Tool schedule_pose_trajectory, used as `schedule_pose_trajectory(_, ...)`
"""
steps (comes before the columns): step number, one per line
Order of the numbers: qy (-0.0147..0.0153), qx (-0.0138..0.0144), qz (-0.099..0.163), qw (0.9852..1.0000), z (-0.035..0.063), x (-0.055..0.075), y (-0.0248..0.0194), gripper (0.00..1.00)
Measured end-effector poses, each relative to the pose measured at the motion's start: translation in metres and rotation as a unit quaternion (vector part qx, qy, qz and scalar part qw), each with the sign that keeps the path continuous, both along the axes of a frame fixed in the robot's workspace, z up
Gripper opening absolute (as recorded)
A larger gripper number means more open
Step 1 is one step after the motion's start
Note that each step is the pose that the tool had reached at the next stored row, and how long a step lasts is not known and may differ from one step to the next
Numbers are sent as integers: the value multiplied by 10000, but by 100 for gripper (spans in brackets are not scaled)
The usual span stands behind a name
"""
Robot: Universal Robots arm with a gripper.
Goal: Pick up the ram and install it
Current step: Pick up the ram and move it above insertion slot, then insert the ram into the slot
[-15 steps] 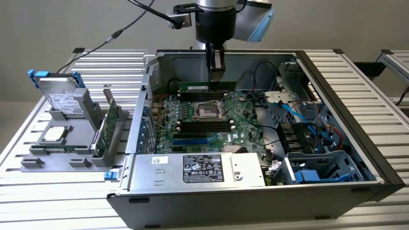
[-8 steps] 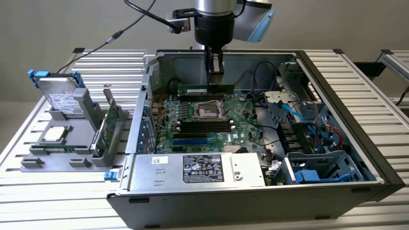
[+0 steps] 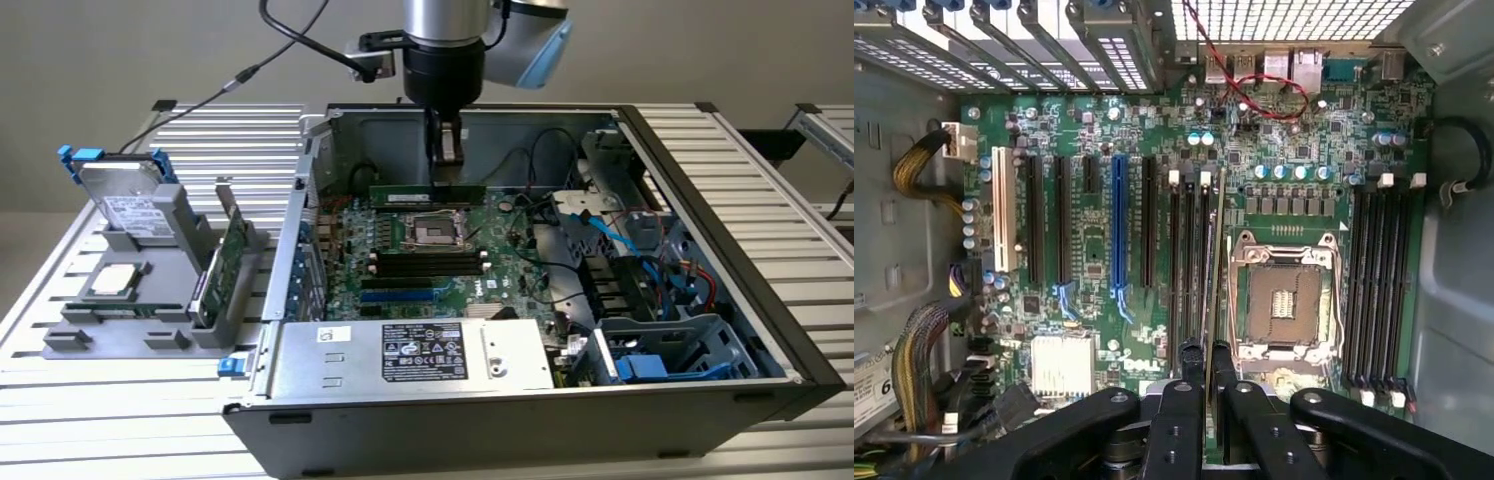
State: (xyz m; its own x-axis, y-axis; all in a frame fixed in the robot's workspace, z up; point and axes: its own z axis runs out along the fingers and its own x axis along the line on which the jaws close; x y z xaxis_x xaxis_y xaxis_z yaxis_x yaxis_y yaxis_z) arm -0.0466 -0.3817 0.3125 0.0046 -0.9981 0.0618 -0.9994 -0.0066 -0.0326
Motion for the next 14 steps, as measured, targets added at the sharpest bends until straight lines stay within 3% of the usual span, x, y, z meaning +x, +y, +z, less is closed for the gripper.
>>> schedule_pose_trajectory(3,15,-16,0,10000,-17,0,4,13)
schedule_pose_trajectory(14,14,-16,0,10000,-18,-1,4,13)
